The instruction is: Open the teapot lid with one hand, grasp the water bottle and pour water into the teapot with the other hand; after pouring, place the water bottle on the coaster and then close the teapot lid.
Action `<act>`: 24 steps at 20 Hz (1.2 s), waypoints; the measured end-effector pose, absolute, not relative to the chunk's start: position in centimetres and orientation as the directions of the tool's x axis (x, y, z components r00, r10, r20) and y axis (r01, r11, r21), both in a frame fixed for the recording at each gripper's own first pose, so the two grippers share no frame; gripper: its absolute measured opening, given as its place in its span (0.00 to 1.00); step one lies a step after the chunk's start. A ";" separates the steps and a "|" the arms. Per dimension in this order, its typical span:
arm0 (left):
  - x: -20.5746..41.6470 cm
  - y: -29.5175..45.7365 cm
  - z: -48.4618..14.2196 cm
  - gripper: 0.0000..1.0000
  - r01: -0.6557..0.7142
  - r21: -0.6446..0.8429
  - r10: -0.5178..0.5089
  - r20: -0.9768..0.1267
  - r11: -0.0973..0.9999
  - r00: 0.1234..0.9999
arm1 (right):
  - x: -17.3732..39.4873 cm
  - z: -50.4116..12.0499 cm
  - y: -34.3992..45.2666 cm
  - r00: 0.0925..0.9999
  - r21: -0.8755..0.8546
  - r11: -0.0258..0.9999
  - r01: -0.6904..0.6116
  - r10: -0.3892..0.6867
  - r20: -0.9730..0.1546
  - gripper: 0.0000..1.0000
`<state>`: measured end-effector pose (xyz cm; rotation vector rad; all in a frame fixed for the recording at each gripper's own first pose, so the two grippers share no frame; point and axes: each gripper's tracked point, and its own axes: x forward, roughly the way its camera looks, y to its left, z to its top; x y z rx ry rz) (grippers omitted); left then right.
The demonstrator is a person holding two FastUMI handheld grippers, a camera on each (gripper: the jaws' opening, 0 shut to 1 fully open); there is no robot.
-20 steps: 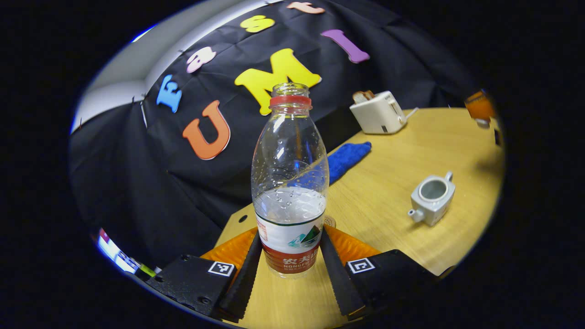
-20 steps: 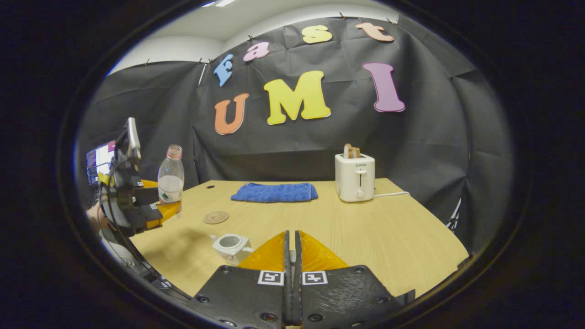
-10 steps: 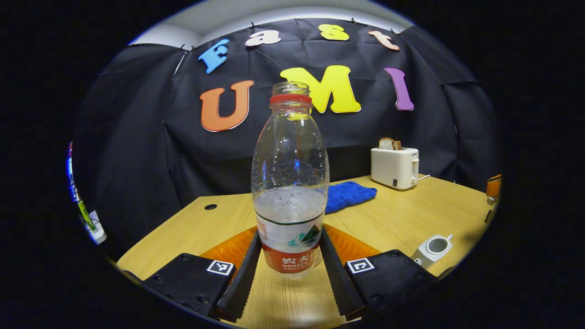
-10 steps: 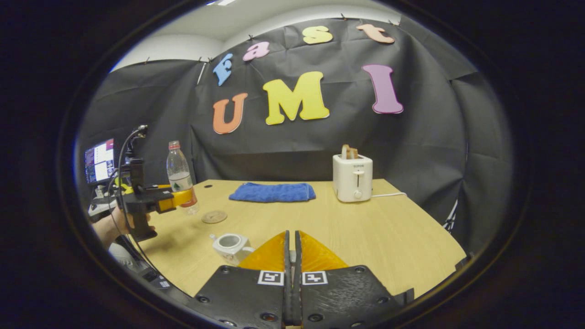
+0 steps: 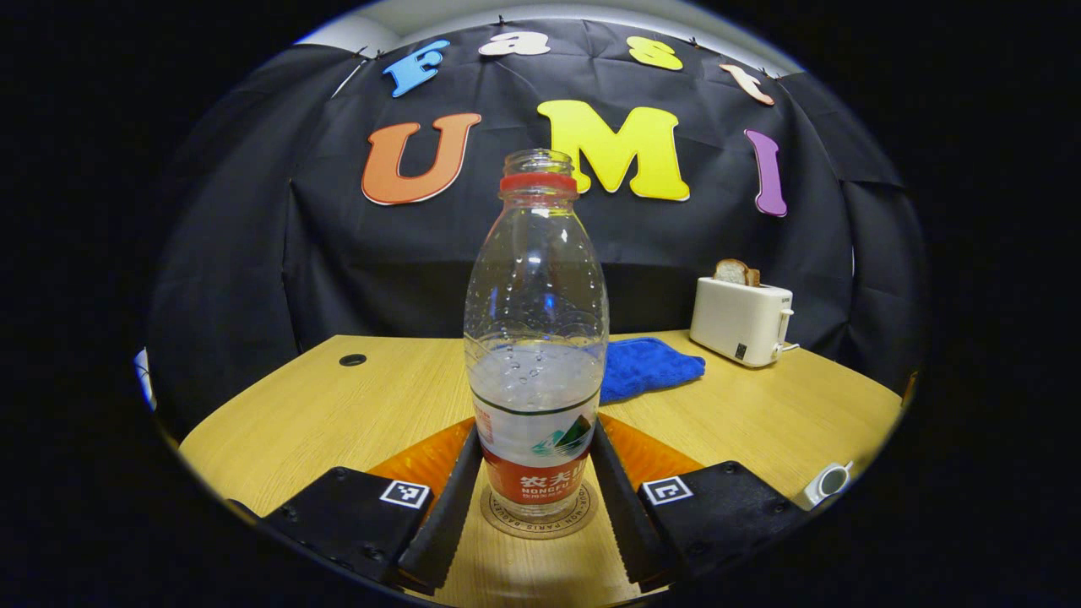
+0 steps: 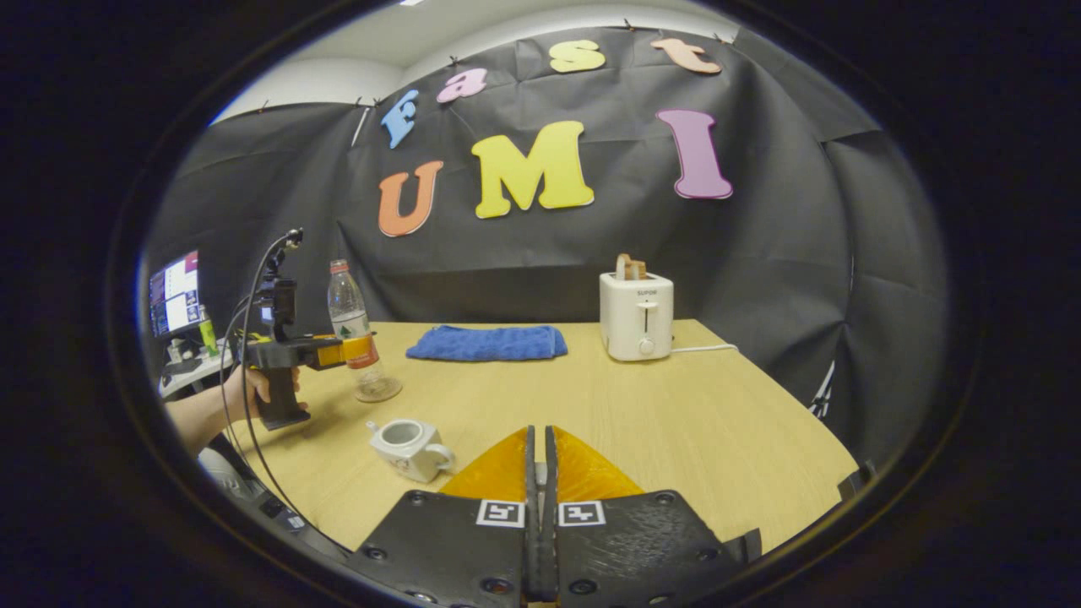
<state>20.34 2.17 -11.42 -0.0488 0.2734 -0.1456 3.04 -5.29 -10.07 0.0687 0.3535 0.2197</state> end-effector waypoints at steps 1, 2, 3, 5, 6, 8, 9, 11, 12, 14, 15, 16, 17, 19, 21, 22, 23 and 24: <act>20.5 2.3 -11.9 0.77 0.135 -0.066 -0.148 -0.280 0.989 0.949 | 3.2 -10.1 -5.4 0.915 0.105 0.975 -0.197 0.222 -0.338 0.00; 20.5 2.4 -12.2 0.77 0.136 -0.070 -0.151 -0.286 0.988 0.946 | 3.3 -10.2 -5.5 0.914 0.107 0.975 -0.196 0.221 -0.340 0.00; 20.5 2.5 -12.3 0.77 0.132 -0.074 -0.148 -0.285 0.988 0.947 | 3.3 -10.4 -5.4 0.913 0.108 0.974 -0.197 0.223 -0.342 0.00; 20.8 2.5 -12.4 0.77 0.128 -0.080 -0.146 -0.278 0.989 0.949 | 3.3 -10.6 -5.2 0.911 0.109 0.974 -0.201 0.227 -0.346 0.00; 20.9 2.4 -12.5 0.78 0.128 -0.081 -0.146 -0.282 0.988 0.948 | 3.4 -10.7 -5.2 0.909 0.108 0.973 -0.203 0.228 -0.348 0.00; 21.1 2.5 -13.1 0.78 0.129 -0.081 -0.148 -0.296 0.988 0.944 | 3.2 -10.8 -5.1 0.908 0.109 0.973 -0.205 0.230 -0.350 0.00; 21.0 2.4 -13.3 0.78 0.129 -0.084 -0.149 -0.304 0.988 0.941 | 3.3 -10.7 -5.2 0.909 0.110 0.973 -0.204 0.230 -0.349 0.00; 20.9 2.3 -13.3 0.79 0.131 -0.089 -0.152 -0.303 0.987 0.941 | 3.3 -10.7 -5.3 0.911 0.110 0.974 -0.200 0.226 -0.346 0.00; 20.9 2.3 -13.3 0.79 0.131 -0.091 -0.152 -0.302 0.987 0.941 | 3.2 -10.6 -5.4 0.911 0.109 0.974 -0.199 0.225 -0.346 0.00; 20.9 2.4 -13.3 0.81 0.131 -0.093 -0.153 -0.300 0.987 0.942 | 3.1 -10.6 -5.3 0.911 0.108 0.974 -0.201 0.227 -0.345 0.00; 20.9 2.5 -13.3 0.85 0.129 -0.090 -0.151 -0.304 0.988 0.941 | 3.0 -10.6 -5.2 0.911 0.108 0.974 -0.202 0.227 -0.345 0.00; 20.7 2.5 -13.4 0.91 0.129 -0.090 -0.151 -0.310 0.988 0.939 | 2.9 -10.6 -5.1 0.910 0.109 0.973 -0.205 0.230 -0.345 0.00; 20.5 2.4 -13.7 1.00 0.130 -0.091 -0.153 -0.322 0.987 0.934 | 2.8 -10.6 -5.0 0.910 0.109 0.972 -0.207 0.232 -0.344 0.00; 20.2 2.4 -13.9 1.00 0.125 -0.099 -0.152 -0.341 0.987 0.928 | 2.7 -10.5 -4.7 0.910 0.110 0.971 -0.213 0.238 -0.341 0.00; 19.5 3.0 -14.1 1.00 0.104 -0.109 -0.137 -0.353 0.989 0.926 | 2.5 -10.3 -4.2 0.909 0.110 0.969 -0.222 0.246 -0.335 0.00; 18.9 3.3 -14.1 1.00 0.090 -0.114 -0.126 -0.365 0.989 0.923 | 2.5 -10.2 -3.8 0.908 0.109 0.967 -0.229 0.253 -0.334 0.00; 18.2 3.8 -14.1 1.00 0.071 -0.117 -0.111 -0.373 0.991 0.921 | 2.6 -10.1 -3.4 0.907 0.109 0.965 -0.239 0.261 -0.330 0.00; 17.3 4.3 -13.9 1.00 0.058 -0.123 -0.100 -0.369 0.991 0.924 | 2.6 -9.8 -2.9 0.907 0.108 0.963 -0.248 0.270 -0.324 0.00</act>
